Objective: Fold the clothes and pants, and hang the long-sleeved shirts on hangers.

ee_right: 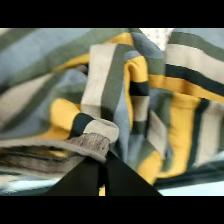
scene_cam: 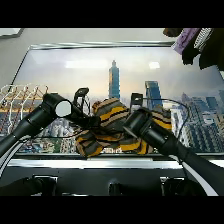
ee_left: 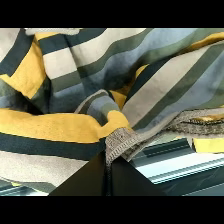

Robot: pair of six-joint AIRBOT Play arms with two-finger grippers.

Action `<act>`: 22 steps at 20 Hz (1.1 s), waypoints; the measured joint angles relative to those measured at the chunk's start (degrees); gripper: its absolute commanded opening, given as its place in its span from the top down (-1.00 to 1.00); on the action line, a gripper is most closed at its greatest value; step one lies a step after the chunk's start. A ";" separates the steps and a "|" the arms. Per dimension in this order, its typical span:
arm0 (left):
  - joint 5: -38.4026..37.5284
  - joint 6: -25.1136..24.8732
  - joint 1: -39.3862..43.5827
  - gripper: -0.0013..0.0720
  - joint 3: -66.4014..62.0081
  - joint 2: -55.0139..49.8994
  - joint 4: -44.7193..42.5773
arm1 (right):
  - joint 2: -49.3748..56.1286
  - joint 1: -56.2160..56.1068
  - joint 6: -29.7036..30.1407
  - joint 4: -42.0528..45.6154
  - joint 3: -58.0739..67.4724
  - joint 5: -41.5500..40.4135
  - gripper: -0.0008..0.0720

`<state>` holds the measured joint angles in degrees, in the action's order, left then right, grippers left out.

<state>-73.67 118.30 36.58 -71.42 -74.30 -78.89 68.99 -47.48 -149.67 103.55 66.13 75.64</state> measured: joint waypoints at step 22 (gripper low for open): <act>4.66 0.20 -0.02 0.90 0.09 -1.07 1.81 | -11.23 20.83 32.83 -29.33 -13.99 -17.20 0.89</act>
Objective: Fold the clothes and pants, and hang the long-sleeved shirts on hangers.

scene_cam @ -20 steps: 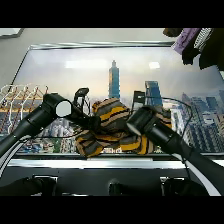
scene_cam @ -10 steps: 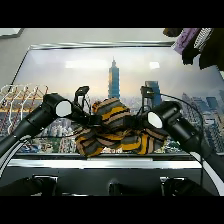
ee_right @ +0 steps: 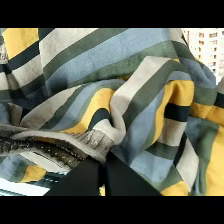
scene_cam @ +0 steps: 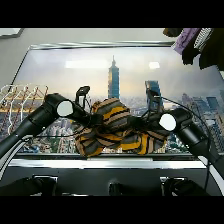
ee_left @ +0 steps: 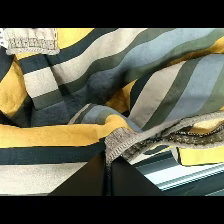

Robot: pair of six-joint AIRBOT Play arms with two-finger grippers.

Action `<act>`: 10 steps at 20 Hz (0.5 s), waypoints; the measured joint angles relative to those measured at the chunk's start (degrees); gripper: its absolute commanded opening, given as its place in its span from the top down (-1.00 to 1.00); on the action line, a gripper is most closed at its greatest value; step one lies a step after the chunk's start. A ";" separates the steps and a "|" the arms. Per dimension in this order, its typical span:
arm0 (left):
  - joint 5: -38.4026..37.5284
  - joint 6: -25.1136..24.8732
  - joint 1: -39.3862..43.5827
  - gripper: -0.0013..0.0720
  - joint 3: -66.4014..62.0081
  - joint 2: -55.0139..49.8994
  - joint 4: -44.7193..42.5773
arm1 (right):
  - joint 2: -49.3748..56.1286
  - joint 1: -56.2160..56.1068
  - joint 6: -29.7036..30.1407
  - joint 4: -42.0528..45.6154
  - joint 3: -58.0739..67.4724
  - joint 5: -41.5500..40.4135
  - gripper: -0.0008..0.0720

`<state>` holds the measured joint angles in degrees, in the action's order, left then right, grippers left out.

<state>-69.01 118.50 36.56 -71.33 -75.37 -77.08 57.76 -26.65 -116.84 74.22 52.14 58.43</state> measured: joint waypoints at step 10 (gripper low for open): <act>-2.67 -0.76 -3.61 -0.46 0.02 1.66 0.04 | 0.11 0.37 2.14 -2.69 -0.46 -0.66 0.89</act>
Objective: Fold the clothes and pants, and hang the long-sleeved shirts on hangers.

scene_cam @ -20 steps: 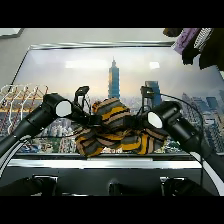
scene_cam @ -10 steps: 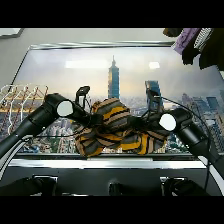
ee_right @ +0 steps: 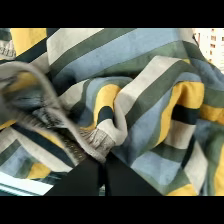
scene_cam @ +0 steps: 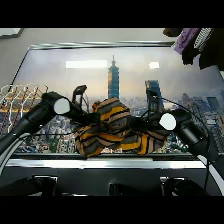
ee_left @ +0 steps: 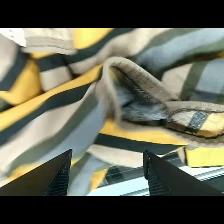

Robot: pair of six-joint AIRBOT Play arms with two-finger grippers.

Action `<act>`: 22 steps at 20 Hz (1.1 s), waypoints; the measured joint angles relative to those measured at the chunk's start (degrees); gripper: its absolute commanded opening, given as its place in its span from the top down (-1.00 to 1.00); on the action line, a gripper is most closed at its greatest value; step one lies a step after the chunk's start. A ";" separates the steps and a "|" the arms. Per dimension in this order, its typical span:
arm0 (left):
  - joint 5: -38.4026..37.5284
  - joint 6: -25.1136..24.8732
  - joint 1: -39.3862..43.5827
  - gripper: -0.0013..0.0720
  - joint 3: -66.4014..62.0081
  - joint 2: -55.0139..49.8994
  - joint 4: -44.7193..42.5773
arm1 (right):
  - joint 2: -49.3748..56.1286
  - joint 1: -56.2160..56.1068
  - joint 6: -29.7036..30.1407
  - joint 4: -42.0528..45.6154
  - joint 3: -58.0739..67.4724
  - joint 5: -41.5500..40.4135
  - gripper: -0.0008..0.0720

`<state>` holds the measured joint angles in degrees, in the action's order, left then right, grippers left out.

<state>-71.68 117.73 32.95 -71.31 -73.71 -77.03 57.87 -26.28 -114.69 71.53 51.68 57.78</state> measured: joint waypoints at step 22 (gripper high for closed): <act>-8.59 -32.37 -61.24 -0.68 0.39 14.84 -5.75 | 0.00 0.00 0.63 -1.57 0.00 7.98 0.89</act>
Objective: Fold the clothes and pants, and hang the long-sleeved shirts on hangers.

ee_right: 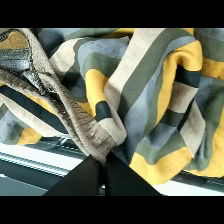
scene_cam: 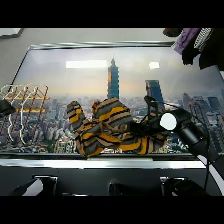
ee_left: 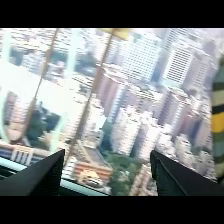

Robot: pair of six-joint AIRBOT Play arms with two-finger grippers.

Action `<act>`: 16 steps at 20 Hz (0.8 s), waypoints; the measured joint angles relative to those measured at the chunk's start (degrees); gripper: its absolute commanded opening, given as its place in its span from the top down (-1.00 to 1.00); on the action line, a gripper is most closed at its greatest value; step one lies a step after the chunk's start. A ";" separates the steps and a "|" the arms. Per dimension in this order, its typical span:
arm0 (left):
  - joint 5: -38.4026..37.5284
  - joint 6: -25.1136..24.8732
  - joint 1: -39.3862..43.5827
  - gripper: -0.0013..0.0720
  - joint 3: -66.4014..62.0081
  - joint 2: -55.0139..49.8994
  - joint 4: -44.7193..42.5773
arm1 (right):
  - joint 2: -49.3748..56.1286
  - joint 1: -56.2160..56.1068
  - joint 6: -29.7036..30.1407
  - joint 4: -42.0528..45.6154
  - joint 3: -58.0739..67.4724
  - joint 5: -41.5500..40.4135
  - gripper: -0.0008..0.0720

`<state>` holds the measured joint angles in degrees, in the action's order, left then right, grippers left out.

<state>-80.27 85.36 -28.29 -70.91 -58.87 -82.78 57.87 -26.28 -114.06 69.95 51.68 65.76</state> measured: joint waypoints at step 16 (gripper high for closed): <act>16.44 -42.23 -13.79 -0.68 24.02 -4.50 6.27 | 0.00 0.00 0.37 4.63 0.00 0.07 0.89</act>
<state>-63.83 43.13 -42.09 -46.89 -63.37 -76.51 57.87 -26.28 -113.69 74.59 51.68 65.82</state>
